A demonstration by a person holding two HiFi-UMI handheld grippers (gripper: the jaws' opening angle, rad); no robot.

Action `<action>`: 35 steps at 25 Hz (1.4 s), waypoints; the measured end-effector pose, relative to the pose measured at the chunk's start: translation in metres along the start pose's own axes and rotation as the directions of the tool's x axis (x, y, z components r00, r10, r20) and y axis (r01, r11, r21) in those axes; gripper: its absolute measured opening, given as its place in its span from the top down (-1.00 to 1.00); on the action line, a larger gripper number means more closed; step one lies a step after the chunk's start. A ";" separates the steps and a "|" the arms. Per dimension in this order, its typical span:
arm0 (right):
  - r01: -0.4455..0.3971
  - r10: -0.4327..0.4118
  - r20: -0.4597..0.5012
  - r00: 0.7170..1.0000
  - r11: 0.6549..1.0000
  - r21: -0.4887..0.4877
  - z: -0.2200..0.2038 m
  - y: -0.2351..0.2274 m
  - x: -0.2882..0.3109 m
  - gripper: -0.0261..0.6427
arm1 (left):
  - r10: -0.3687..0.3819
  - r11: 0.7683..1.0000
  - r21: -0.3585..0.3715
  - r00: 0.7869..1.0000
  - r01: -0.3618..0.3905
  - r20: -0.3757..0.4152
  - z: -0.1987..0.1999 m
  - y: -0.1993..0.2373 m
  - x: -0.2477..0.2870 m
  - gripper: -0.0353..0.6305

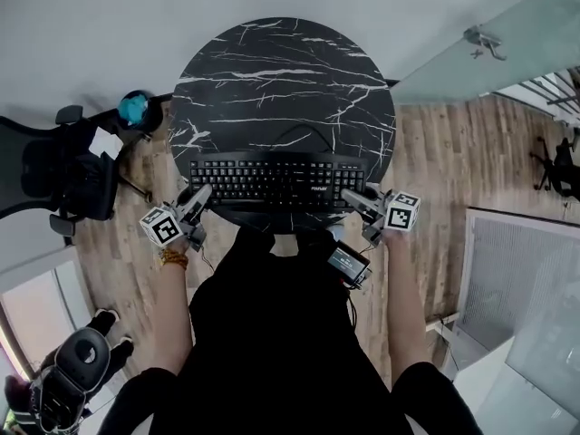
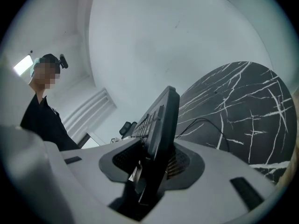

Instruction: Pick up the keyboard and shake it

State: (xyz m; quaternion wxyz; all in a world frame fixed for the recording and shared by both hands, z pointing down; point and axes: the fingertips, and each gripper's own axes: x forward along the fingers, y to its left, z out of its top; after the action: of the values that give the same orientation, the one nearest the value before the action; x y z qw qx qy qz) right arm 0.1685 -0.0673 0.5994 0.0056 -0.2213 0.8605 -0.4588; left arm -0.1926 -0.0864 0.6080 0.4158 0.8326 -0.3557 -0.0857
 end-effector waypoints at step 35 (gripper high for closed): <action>0.299 -0.294 -0.063 0.954 0.909 0.292 -0.088 -0.105 0.004 0.34 | 0.300 0.922 -0.193 0.935 -0.335 -0.189 -0.107 0.089 0.011 0.24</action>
State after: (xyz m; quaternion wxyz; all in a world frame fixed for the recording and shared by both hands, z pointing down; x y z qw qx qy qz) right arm 0.1859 -0.0495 0.7344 -0.0382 -0.3418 0.7379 -0.5807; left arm -0.1843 -0.0620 0.7449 0.5408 0.7164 -0.4408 0.0090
